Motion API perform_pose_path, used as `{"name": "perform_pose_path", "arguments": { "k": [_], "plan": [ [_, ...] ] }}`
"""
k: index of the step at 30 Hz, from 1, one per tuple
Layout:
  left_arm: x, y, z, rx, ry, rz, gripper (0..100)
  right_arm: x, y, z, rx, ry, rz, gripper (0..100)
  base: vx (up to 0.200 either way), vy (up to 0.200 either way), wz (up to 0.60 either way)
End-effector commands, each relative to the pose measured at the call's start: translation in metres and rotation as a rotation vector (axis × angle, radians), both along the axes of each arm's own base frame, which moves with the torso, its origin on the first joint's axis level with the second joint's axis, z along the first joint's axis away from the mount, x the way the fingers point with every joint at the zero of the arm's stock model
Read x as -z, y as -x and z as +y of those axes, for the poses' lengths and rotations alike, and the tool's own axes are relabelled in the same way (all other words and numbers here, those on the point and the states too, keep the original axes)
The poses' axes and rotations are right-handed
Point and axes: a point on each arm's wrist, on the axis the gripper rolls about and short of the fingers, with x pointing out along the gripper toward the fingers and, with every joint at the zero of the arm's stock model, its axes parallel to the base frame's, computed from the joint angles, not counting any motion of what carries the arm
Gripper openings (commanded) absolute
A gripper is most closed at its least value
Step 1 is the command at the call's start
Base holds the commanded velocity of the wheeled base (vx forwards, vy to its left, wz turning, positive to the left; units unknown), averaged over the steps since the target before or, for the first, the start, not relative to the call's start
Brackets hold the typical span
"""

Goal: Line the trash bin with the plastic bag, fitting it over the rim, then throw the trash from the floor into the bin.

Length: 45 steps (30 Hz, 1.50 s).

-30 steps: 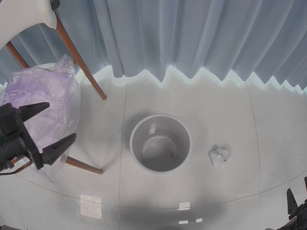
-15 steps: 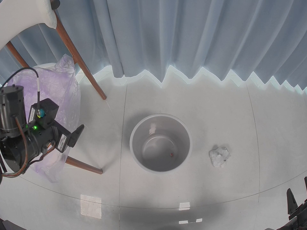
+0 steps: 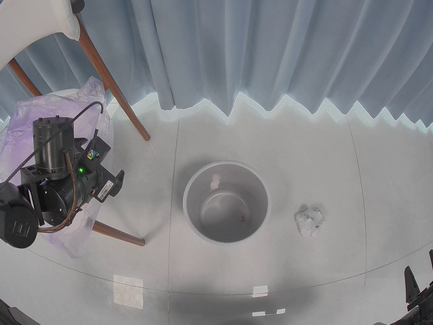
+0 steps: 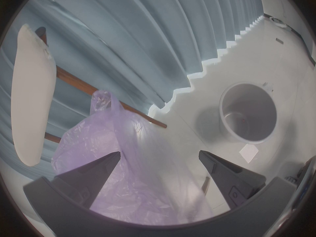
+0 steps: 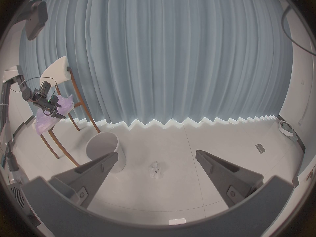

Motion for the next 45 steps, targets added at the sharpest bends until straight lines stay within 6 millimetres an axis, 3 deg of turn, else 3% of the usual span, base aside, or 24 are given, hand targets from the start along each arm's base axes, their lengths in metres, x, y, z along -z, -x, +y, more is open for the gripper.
{"name": "perform_pose_path", "arguments": {
  "k": [1,12,13,20,29,33,37,43,45],
  "plan": [
    [0.001,-0.011,0.014,-0.054,-0.024,0.002,100,0.005,0.000,0.000,0.000,0.000,0.001,100,0.000,0.000,0.00],
    [0.007,-0.022,0.019,-0.042,-0.011,0.014,100,0.005,0.000,0.000,0.001,0.000,0.001,100,0.000,0.000,0.00],
    [0.007,-0.022,0.019,-0.042,-0.011,0.014,0,0.005,0.000,0.000,0.000,0.000,0.001,100,0.000,0.000,0.00],
    [0.006,-0.019,0.017,-0.019,-0.003,0.013,0,0.005,0.000,0.000,0.000,0.000,0.001,100,0.000,0.000,0.00],
    [-0.021,0.000,0.023,0.072,0.104,-0.077,0,0.005,0.000,0.000,-0.002,0.000,0.001,100,0.000,0.000,0.00],
    [-0.045,0.033,0.029,0.147,0.271,-0.160,0,0.005,0.000,0.000,0.001,0.000,0.001,100,0.000,0.000,0.00],
    [-0.044,0.057,0.027,0.273,0.448,-0.137,0,0.005,0.000,0.000,-0.002,0.000,0.001,100,0.000,0.000,0.00],
    [-0.039,0.080,0.024,0.340,0.561,-0.098,0,0.005,0.000,0.000,0.000,0.000,0.001,100,0.000,0.000,0.00],
    [-0.046,0.087,0.012,0.407,0.643,-0.080,0,0.005,0.000,0.000,-0.002,0.000,0.001,100,0.000,0.000,0.00]
  ]
}}
